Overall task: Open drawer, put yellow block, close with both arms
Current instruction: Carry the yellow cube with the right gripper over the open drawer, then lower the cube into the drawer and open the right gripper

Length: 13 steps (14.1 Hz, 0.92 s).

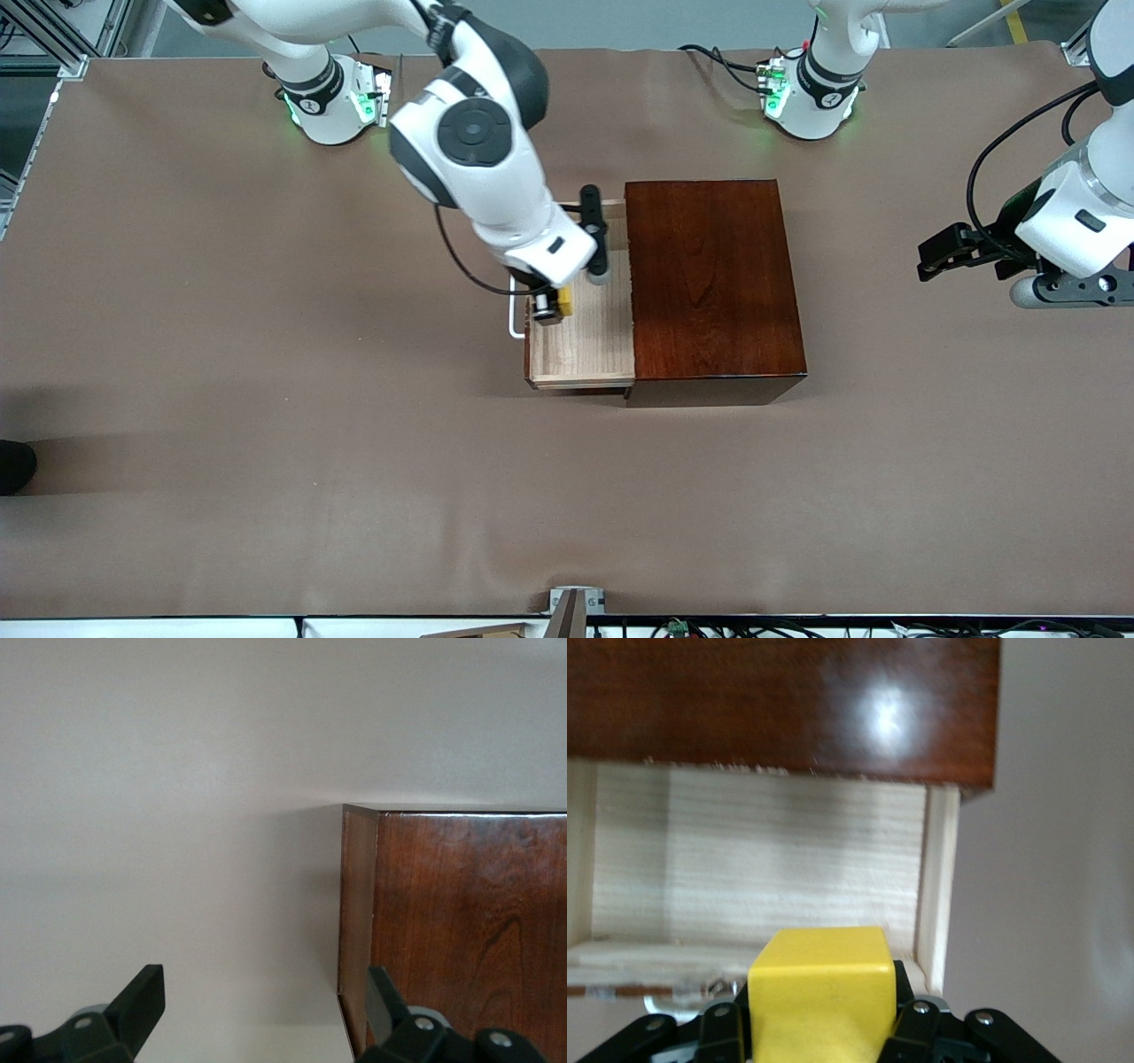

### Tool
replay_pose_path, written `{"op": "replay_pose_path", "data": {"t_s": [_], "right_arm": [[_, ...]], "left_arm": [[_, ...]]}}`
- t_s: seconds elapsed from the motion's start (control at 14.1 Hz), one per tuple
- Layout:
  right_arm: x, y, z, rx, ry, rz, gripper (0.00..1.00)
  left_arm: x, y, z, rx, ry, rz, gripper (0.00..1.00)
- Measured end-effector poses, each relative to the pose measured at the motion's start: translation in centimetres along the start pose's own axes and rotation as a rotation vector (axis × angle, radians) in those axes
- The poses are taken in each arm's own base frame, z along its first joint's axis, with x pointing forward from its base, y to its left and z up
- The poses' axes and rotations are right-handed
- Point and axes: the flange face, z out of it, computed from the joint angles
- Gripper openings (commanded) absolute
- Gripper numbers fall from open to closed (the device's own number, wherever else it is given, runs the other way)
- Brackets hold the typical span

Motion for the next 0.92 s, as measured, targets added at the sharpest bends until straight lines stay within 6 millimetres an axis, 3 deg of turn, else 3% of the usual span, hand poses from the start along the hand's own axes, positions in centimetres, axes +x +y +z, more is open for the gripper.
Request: {"op": "replay_pose_path", "data": {"t_s": [0.14,0.36,0.92], "right_arm": [[1.1,-0.4,2.4,0.025,-0.009,-0.017,0.00],[1.2,-0.6,5.6,0.060,-0.033,-0.023,0.00],[0.9,-1.2,10.6,0.045,-0.031,-0.040,0.00]], "left_arm": [[0.0,0.0,0.0,0.000,-0.001,-0.001,1.00],[0.0,-0.1,0.1,0.000,-0.001,-0.001,1.00],[0.1,-0.7,0.1,0.000,-0.002,-0.013,1.00]]}}
